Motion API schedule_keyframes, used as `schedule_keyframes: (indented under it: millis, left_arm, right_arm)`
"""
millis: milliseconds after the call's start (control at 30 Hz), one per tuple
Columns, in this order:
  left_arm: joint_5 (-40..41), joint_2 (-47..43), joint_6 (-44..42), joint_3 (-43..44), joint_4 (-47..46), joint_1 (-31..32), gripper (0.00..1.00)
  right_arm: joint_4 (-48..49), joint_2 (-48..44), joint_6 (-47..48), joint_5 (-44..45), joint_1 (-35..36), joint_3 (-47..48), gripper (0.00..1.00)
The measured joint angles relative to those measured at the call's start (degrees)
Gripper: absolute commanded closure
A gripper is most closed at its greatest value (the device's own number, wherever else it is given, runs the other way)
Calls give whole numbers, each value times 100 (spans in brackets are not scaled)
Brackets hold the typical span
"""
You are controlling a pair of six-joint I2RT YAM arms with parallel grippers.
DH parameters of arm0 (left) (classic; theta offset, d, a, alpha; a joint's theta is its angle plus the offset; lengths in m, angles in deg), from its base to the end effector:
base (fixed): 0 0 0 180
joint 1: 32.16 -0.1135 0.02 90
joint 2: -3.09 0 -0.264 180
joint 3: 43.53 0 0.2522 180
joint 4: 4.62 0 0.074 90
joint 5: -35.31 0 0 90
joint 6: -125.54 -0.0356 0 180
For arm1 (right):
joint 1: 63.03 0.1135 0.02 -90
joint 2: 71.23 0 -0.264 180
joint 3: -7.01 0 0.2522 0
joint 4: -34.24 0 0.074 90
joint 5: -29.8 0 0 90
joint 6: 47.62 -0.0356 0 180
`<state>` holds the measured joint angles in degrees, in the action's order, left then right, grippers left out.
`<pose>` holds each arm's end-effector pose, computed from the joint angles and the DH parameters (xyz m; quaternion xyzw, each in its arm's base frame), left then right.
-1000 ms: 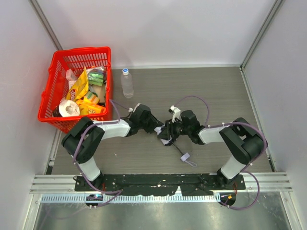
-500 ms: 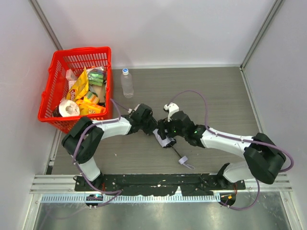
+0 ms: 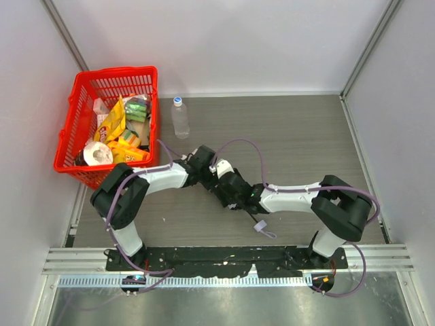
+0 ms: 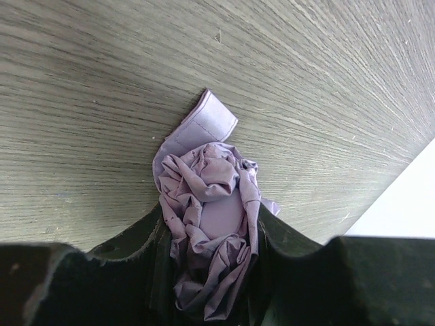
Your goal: Put away the umbrella
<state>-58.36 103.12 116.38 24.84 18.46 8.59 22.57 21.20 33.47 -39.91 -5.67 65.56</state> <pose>0.2590 -0.2262 0.1517 -0.3174 0.8982 -0.2791 0.1211 0.1807 0.2592 0.1600 -0.3131 0.8583 0.0670 0.4009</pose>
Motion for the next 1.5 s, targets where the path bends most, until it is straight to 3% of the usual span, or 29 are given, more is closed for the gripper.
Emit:
schedule_keyframes:
  millis: [100,133,233,400,533,600,733,767,800,933,1067,1233,1267,1367,1500]
  left_arm:
    - [2,9,26,4,35,-11,100]
    - [-2,11,35,4,50,-17,100]
    - [-2,28,83,7,70,-52,100]
    - [-26,55,129,76,179,-76,100]
    - [-31,61,131,81,197,-81,100]
    - [-31,61,129,92,214,-81,100]
    - [-31,63,111,109,247,-116,100]
    - [-39,63,83,109,249,-127,100]
    - [-39,63,13,120,251,-127,100]
    - [-72,63,-68,129,243,-131,100]
    - [-254,-9,-157,0,-46,-116,73]
    - [-564,-664,-372,-310,-479,79,38]
    - [-597,-874,-498,-337,-514,70,22]
    - [-614,-1545,-850,-339,-601,-28,1]
    - [-728,-2420,-1370,-197,-555,-105,0]
  right_arm:
    - [20,136,-28,396,131,39,46]
    - [20,186,-46,529,188,68,43]
    - [20,330,-122,723,245,157,20]
    - [155,468,-175,769,214,173,19]
    - [236,422,-227,756,208,83,31]
    - [212,426,-297,841,208,83,43]
    - [46,514,-494,981,289,184,78]
    - [33,527,-457,984,306,197,94]
    - [37,542,-378,1001,332,203,99]
    - [164,511,-297,997,341,146,99]
    - [778,92,-11,686,240,-428,99]
    - [1403,-1185,660,393,225,-1368,99]
    - [1419,-1397,817,385,212,-1399,99]
    - [1530,-1832,1276,385,162,-1399,99]
    - [1460,-2315,1775,343,122,-1399,99]
